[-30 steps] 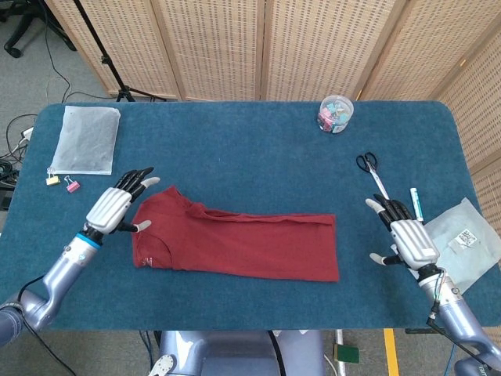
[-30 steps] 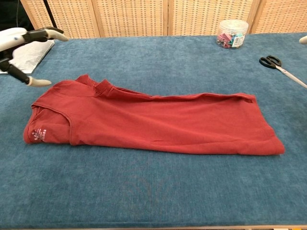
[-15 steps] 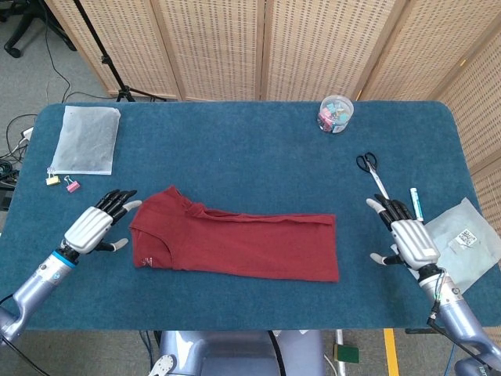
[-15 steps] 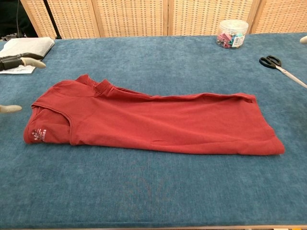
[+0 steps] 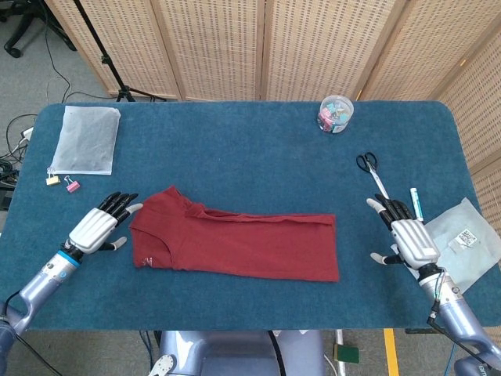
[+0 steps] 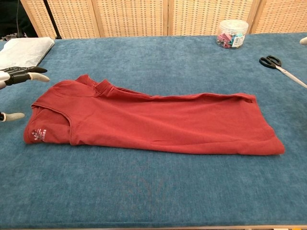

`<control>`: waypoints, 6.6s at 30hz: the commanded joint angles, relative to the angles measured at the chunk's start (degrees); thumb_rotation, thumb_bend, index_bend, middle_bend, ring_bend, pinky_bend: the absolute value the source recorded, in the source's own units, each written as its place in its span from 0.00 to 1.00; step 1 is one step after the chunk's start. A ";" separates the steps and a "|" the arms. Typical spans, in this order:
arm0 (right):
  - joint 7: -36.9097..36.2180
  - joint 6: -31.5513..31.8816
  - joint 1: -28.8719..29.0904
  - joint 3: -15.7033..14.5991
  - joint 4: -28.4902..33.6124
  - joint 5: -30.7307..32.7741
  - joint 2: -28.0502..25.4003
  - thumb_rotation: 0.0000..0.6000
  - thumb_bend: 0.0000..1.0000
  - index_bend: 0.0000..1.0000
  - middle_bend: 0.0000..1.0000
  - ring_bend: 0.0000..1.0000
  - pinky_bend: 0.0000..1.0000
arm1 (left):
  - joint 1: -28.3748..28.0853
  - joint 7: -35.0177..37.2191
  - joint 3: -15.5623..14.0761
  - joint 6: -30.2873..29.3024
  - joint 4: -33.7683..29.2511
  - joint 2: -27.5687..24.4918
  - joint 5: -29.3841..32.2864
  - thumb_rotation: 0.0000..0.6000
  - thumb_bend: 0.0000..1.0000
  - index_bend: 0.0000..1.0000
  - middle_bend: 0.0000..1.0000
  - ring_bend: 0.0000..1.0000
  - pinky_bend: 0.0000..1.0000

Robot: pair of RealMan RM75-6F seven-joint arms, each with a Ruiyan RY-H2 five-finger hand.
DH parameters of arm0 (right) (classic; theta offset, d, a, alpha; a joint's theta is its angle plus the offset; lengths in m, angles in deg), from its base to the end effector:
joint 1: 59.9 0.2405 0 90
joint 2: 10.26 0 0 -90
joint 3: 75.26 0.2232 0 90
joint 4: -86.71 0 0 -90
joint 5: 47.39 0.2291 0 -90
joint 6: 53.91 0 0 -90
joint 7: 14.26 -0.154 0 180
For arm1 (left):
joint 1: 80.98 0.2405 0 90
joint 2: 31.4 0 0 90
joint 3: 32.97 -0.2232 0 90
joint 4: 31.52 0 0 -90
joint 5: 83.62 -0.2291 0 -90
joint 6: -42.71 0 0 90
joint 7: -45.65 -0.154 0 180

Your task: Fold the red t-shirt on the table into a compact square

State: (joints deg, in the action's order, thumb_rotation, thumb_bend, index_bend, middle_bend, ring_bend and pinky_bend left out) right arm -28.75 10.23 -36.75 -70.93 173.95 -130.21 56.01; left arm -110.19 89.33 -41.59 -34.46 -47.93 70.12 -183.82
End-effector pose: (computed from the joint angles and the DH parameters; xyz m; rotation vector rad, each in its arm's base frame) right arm -0.2568 -0.2831 0.0832 1.6160 -1.1457 1.0030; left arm -0.3154 0.3266 0.0285 -1.9707 -0.8131 -1.0132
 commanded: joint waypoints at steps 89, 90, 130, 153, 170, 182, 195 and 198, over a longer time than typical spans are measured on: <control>-2.04 -0.26 0.05 -0.19 0.13 -0.85 -0.67 1.00 0.00 0.00 0.00 0.00 0.00 | -2.63 -0.94 1.06 3.89 6.83 5.56 4.12 1.00 0.64 0.68 0.00 0.00 0.00; -2.03 -0.23 0.04 -0.21 0.16 -0.90 -0.67 1.00 0.00 0.00 0.00 0.00 0.00 | -2.52 -1.00 1.10 4.06 6.85 5.29 4.21 1.00 0.64 0.68 0.00 0.00 0.00; -0.18 -0.85 0.27 -0.60 0.77 -0.72 -0.21 1.00 0.00 0.00 0.00 0.00 0.00 | 2.24 -5.84 11.02 23.62 10.87 -4.82 15.91 1.00 0.66 0.68 0.00 0.00 0.00; -2.72 0.03 -0.08 -0.62 1.53 -1.62 -1.59 1.00 0.00 0.00 0.00 0.00 0.00 | -3.10 -5.21 5.33 -6.30 6.06 -1.00 7.16 1.00 0.66 0.69 0.00 0.00 0.00; -5.37 0.80 -0.30 -0.72 1.76 -2.64 -2.77 1.00 0.00 0.00 0.00 0.00 0.00 | -10.12 -16.52 -0.44 -6.38 3.52 4.04 0.00 1.00 0.66 0.70 0.00 0.00 0.00; -6.63 1.22 -0.49 -0.76 1.72 -2.93 -3.32 1.00 0.00 0.00 0.00 0.00 0.00 | -12.51 -21.59 -2.78 -4.13 2.97 7.31 -2.59 1.00 0.65 0.70 0.00 0.00 0.00; -7.56 1.25 -0.53 -0.72 1.55 -2.89 -3.66 1.00 0.00 0.00 0.00 0.00 0.00 | -15.22 -23.84 -3.23 -2.07 2.76 9.83 -3.28 1.00 0.65 0.70 0.00 0.00 0.00; -7.74 1.27 -0.55 -0.72 1.47 -2.91 -3.70 1.00 0.00 0.00 0.00 0.00 0.00 | -15.64 -24.22 -3.20 -1.74 2.66 10.35 -3.28 1.00 0.64 0.70 0.00 0.00 0.00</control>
State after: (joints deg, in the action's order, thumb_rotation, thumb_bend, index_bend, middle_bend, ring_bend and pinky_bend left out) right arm -36.48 11.50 -37.30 -71.65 175.42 -133.13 52.31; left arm -125.77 65.15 -44.80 -36.26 -45.24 80.41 -187.09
